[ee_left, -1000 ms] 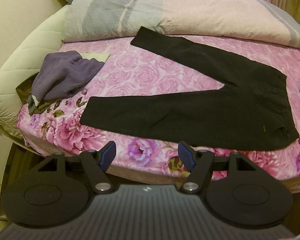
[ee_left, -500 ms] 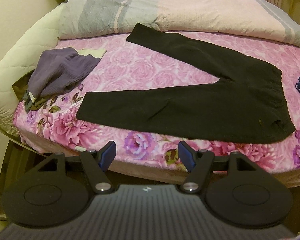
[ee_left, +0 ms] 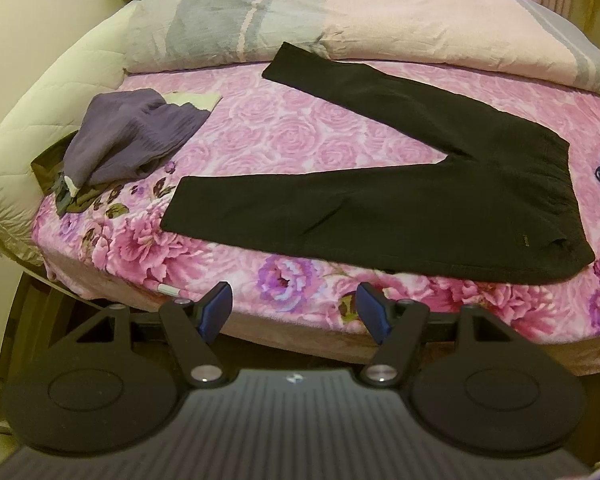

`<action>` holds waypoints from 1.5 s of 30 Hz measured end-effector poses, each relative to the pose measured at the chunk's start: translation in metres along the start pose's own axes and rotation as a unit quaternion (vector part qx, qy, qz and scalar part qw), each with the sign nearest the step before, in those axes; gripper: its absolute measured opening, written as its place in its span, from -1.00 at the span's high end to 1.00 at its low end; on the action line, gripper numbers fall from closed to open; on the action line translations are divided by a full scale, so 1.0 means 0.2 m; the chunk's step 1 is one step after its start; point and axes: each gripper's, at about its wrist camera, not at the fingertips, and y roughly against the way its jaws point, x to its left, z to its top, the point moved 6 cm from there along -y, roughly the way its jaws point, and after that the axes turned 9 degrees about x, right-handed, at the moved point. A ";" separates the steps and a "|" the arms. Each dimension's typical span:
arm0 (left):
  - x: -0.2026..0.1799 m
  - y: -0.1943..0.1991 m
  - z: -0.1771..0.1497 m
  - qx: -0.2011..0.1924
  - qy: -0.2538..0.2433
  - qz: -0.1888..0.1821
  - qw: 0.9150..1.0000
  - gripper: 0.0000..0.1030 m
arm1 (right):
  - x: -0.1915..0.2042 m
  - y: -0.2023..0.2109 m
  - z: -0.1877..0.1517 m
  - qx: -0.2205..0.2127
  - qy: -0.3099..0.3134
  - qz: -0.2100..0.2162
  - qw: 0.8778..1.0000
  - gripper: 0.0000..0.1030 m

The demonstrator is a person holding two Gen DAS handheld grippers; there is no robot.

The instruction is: Fold clothes

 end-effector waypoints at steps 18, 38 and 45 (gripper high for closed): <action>0.17 0.01 -0.05 0.007 0.043 0.021 0.999 -0.27 | 0.13 -0.05 0.07 0.005 0.037 0.016 0.999 -1.00; 0.19 -0.10 0.09 0.014 0.037 0.013 0.999 -0.27 | 0.14 -0.13 0.18 0.014 0.015 0.010 1.000 -1.00; 0.19 -0.22 0.37 -0.001 0.003 -0.012 1.000 -0.27 | 0.10 -0.17 0.34 0.006 -0.036 -0.014 0.999 -1.00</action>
